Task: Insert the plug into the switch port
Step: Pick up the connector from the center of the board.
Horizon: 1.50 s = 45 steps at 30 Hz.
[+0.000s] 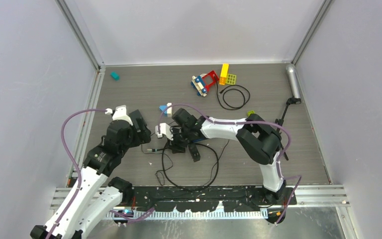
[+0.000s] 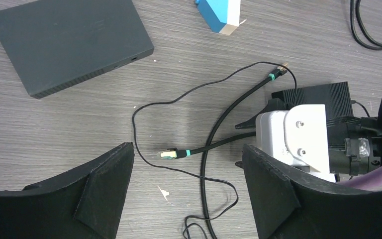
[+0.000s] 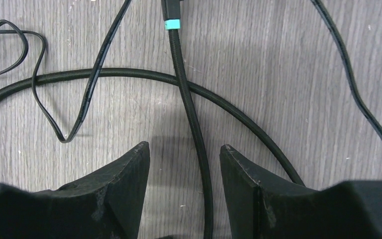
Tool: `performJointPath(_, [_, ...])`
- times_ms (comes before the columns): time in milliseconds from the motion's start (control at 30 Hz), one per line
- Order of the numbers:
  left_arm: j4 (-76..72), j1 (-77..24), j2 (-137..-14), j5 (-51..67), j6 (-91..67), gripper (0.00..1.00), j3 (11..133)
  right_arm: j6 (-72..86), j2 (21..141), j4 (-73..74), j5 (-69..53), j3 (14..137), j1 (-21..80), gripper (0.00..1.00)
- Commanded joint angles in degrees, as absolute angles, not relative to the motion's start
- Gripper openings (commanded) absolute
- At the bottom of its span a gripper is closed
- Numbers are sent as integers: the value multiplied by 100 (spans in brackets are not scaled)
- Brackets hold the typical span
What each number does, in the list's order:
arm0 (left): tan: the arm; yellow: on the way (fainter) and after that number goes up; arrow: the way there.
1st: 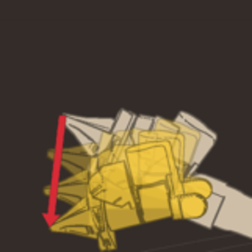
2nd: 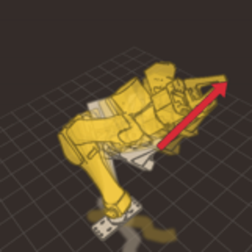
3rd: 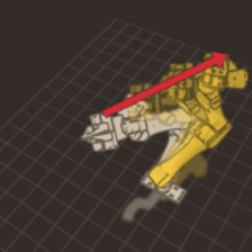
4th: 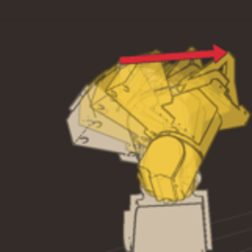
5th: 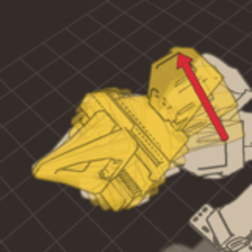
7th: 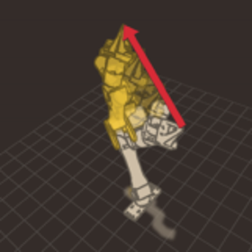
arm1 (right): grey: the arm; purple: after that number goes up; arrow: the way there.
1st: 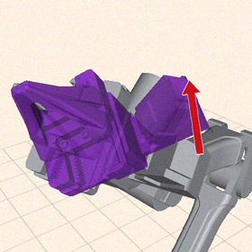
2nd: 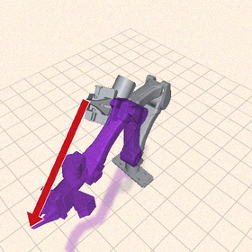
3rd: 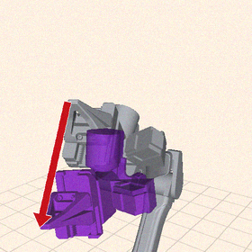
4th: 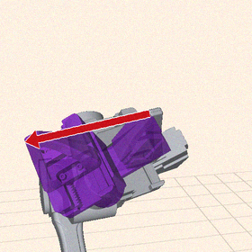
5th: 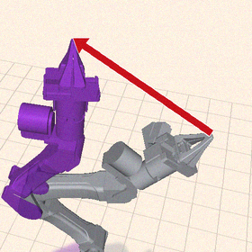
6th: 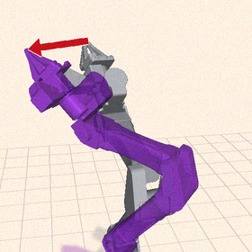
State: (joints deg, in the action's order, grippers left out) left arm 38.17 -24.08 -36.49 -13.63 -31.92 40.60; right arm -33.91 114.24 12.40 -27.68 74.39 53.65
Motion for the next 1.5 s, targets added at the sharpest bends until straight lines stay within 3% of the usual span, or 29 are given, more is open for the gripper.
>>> performJointPath(0, [3764,-2381,-3670,-1301,-3081,82,4140,-3561,11464,1194,-2634,7664,5467,59])
performJointPath(233, [3707,-2374,-3708,-1301,-3079,82,4126,-3792,11690,1295,-2175,7686,5638,54])
performJointPath(267, [3703,-2375,-3715,-1305,-3078,82,4124,-3788,11708,1248,-2060,7670,5656,48])
performJointPath(367, [3664,-2375,-3733,-1327,-3094,82,4123,-3671,11697,998,-1612,7518,5677,19])
performJointPath(433, [3631,-2376,-3751,-1340,-3108,82,4122,-3595,11587,740,-1287,7285,5677,10])
performJointPath(533, [3560,-2373,-3799,-1366,-3124,82,4122,-3461,11240,354,-1021,6826,5626,4])
performJointPath(767, [2735,-2381,-4196,-1050,-3050,77,4090,-2607,10160,-198,-836,5847,5062,1])
performJointPath(1000, [1799,-2431,-5431,-238,-2968,70,4220,-1784,9363,-441,-573,5045,4502,1])
performJointPath(1333, [458,-3975,-7080,-533,-1935,71,4170,-919,8979,-795,-473,4623,4035,1])
performJointPath(1467, [-129,-4052,-7493,-532,-1497,71,4132,-326,8963,-946,-620,4573,3844,1])
